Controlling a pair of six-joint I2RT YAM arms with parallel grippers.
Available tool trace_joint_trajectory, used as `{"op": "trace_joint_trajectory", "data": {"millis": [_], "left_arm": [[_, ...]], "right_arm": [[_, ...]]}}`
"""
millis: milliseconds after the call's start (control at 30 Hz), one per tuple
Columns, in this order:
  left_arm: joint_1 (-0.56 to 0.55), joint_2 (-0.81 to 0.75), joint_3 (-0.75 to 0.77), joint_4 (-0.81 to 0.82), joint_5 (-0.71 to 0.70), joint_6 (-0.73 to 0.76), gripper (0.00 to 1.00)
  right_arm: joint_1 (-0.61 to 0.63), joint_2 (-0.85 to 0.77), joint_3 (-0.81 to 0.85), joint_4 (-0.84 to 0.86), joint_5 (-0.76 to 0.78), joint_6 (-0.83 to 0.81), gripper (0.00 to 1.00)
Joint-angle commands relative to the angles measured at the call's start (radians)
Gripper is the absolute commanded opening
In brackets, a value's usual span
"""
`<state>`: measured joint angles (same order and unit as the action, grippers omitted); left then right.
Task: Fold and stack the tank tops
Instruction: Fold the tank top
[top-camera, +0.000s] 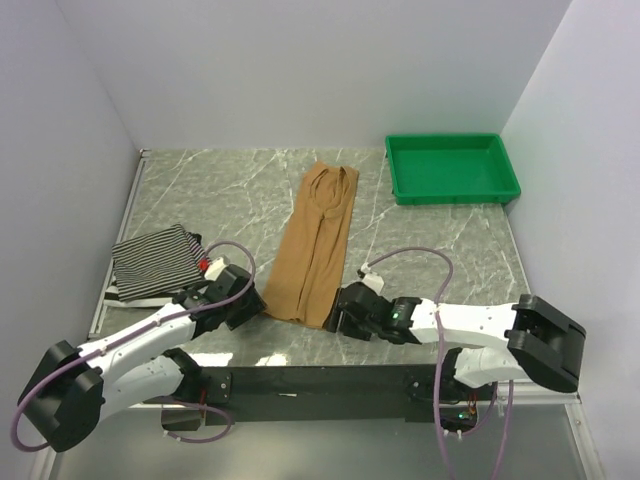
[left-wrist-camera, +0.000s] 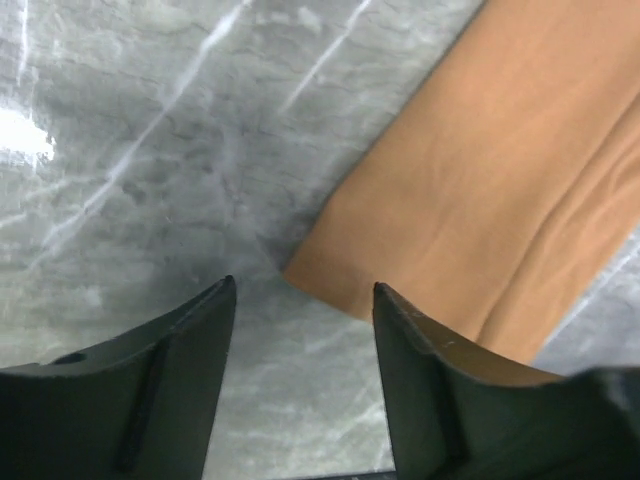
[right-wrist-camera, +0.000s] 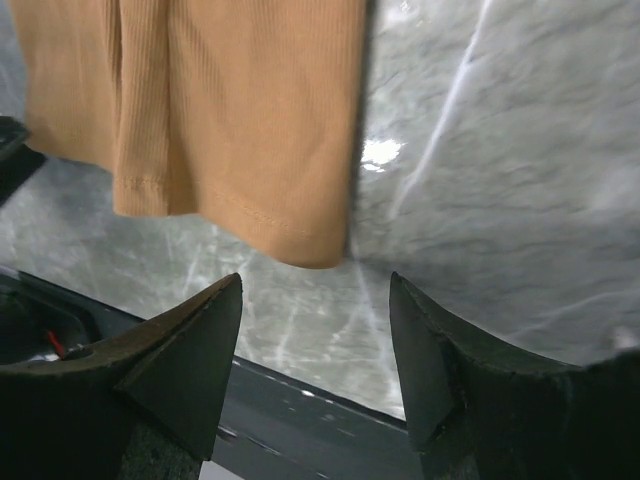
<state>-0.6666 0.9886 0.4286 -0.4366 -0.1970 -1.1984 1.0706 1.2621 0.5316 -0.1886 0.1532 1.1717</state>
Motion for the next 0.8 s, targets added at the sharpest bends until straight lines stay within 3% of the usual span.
{"op": "trace_joint_trajectory", "data": {"millis": [0, 267, 400, 533, 667, 767], "left_arm": [[-0.004, 0.016, -0.025, 0.071, -0.041, 0.009, 0.64], [-0.004, 0.061, -0.060, 0.170, -0.058, 0.031, 0.65], [-0.004, 0.077, -0.096, 0.190, -0.047, 0.020, 0.57], [-0.004, 0.096, -0.113, 0.211, -0.039, 0.031, 0.47], [-0.004, 0.088, -0.113, 0.213, -0.033, 0.048, 0.28], [-0.005, 0.056, -0.117, 0.210, -0.007, 0.068, 0.15]], "right_arm": [[0.038, 0.040, -0.001, 0.083, 0.111, 0.147, 0.67], [0.061, 0.112, 0.011, 0.063, 0.180, 0.192, 0.62], [0.061, 0.141, 0.024, 0.058, 0.175, 0.186, 0.52], [0.063, 0.187, 0.063, 0.037, 0.169, 0.149, 0.48], [0.065, 0.233, 0.094, 0.009, 0.164, 0.115, 0.32], [0.066, 0.237, 0.102, -0.017, 0.167, 0.097, 0.08]]}}
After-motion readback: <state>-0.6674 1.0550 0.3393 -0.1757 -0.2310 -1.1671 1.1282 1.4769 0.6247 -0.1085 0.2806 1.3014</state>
